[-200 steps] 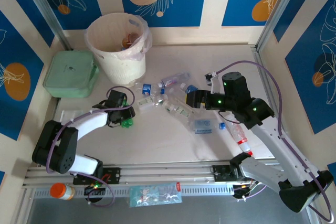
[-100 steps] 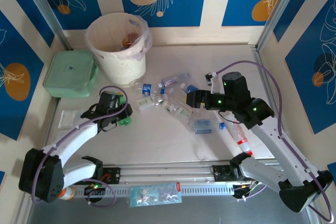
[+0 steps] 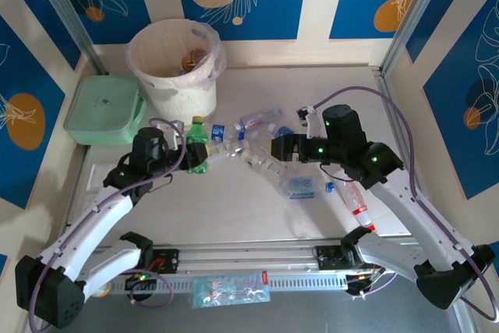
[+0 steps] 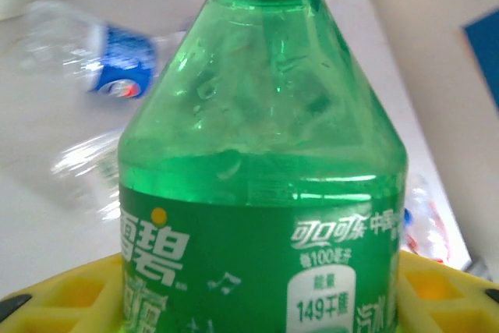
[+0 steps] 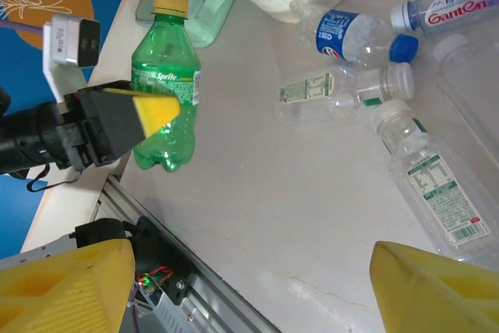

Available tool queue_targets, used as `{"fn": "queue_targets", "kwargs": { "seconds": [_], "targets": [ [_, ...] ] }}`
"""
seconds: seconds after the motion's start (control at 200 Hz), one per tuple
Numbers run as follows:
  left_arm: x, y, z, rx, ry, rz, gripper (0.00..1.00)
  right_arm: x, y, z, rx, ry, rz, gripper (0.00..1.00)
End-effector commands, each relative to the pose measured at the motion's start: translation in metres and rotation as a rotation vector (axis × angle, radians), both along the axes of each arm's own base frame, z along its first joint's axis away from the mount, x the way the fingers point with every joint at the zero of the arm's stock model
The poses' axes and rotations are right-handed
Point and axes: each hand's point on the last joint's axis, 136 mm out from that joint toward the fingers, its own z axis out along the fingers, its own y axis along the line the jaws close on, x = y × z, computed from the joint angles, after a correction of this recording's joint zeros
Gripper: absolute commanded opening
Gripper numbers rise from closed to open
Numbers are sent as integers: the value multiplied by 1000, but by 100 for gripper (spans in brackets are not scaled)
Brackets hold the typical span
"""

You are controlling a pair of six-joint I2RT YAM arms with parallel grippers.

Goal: Put the plastic bottles in the bin

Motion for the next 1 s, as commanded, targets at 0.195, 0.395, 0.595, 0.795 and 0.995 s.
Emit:
{"fn": "queue_targets", "kwargs": {
  "seconds": [0.195, 0.395, 0.595, 0.795, 0.995],
  "targets": [
    [-5, -28, 71, 35, -199, -197, 40, 2, 7, 15, -35, -37, 18, 79],
    [32, -17, 126, 149, -287, -91, 38, 10, 10, 32, -42, -75, 17, 79],
    [78, -8, 169, 170, -339, 34, 37, 27, 14, 63, -67, -158, 18, 79],
    [130, 12, 194, 147, -340, 157, 36, 50, 23, 102, -81, -266, 17, 79],
    [185, 49, 209, 146, -324, 289, 35, 56, 35, 132, -43, -301, 51, 79]
  ]
}}
